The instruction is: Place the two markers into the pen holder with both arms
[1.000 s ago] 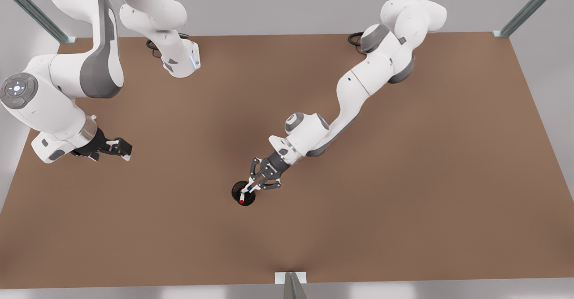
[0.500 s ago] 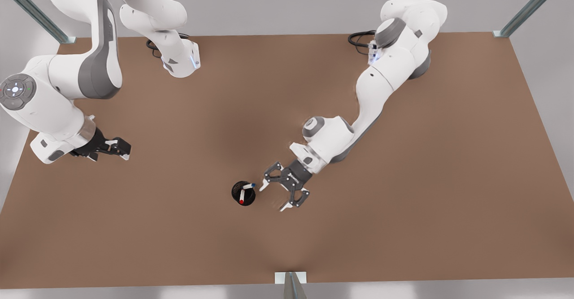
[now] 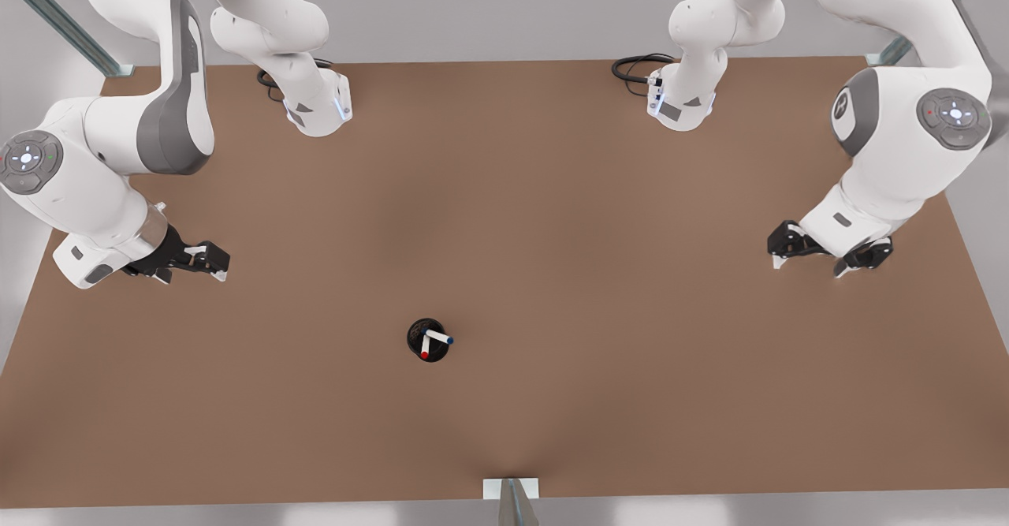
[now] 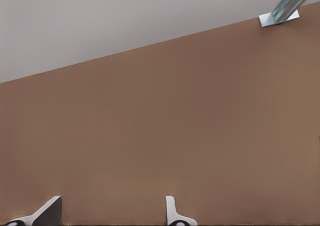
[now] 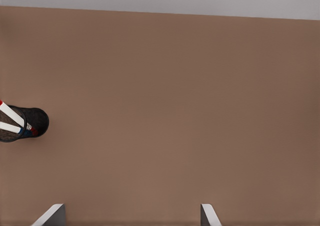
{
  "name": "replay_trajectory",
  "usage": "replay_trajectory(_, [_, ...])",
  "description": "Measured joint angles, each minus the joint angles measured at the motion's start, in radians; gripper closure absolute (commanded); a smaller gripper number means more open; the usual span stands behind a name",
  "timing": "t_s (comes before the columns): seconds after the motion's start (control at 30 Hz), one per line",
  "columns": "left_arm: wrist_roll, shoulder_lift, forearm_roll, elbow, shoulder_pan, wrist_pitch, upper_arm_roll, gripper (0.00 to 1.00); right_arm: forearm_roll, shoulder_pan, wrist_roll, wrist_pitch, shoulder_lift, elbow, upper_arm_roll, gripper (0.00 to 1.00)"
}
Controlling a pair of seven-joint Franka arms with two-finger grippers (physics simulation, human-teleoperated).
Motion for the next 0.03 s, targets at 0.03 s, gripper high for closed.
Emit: replay_trajectory(0.03, [-0.01,0.0,-0.005,-0.006,-0.004,-0.026,0.004,0.0,0.0,-0.001,-0.001,0.0,0.0,0.0,0.0,0.0])
